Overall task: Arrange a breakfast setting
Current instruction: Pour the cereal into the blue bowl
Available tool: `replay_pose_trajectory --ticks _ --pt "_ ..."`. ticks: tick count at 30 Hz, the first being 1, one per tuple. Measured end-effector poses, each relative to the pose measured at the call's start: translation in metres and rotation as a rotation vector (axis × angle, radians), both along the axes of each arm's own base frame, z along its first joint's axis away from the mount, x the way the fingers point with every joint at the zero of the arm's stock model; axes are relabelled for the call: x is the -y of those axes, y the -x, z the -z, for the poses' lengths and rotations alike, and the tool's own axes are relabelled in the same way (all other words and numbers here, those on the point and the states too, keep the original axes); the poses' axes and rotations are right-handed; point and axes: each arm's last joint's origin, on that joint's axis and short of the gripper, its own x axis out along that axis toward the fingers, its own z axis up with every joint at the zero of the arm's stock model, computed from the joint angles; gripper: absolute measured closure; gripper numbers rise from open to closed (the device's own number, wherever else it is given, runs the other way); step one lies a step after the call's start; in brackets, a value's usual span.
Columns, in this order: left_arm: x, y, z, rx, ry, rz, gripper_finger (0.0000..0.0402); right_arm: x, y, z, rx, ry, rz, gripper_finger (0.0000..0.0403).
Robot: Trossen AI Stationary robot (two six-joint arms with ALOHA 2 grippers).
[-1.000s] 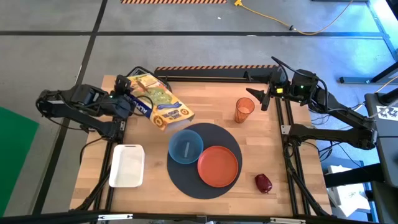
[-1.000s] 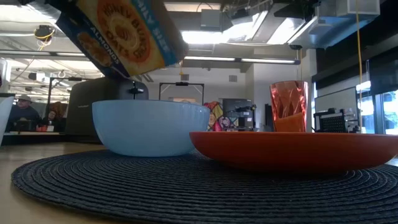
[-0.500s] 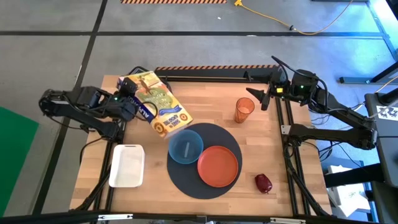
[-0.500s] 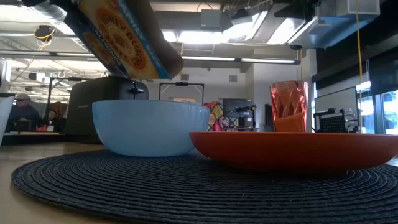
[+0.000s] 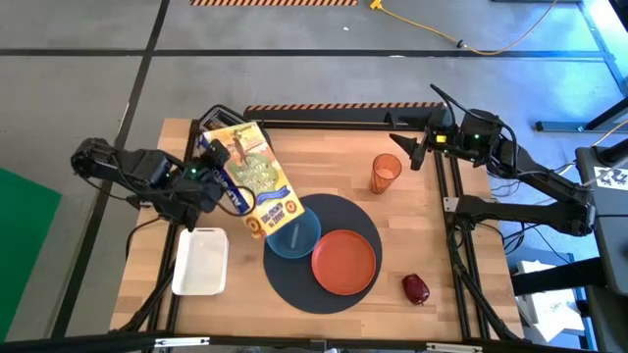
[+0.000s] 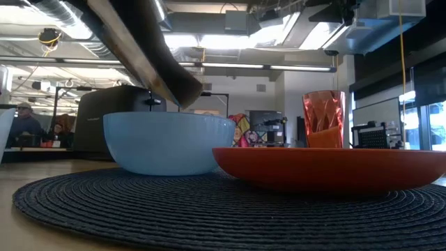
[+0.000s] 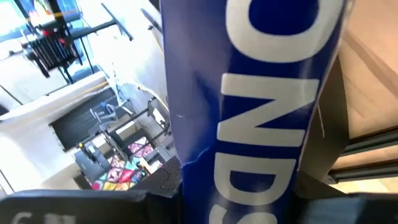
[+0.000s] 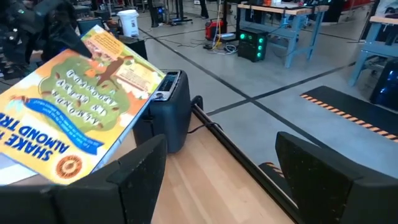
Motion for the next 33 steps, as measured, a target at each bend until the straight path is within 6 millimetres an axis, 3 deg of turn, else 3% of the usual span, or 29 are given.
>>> replay_pose_trajectory --ticks 10,33 --pt "0.011 -0.005 0.004 -0.023 0.002 0.058 0.0290 0.000 0.000 0.000 0.003 -0.014 0.002 0.0114" --pt "0.015 -0.017 0.010 -0.087 -0.089 0.078 0.0290 0.000 0.000 0.001 -0.004 -0.013 0.001 0.0114"
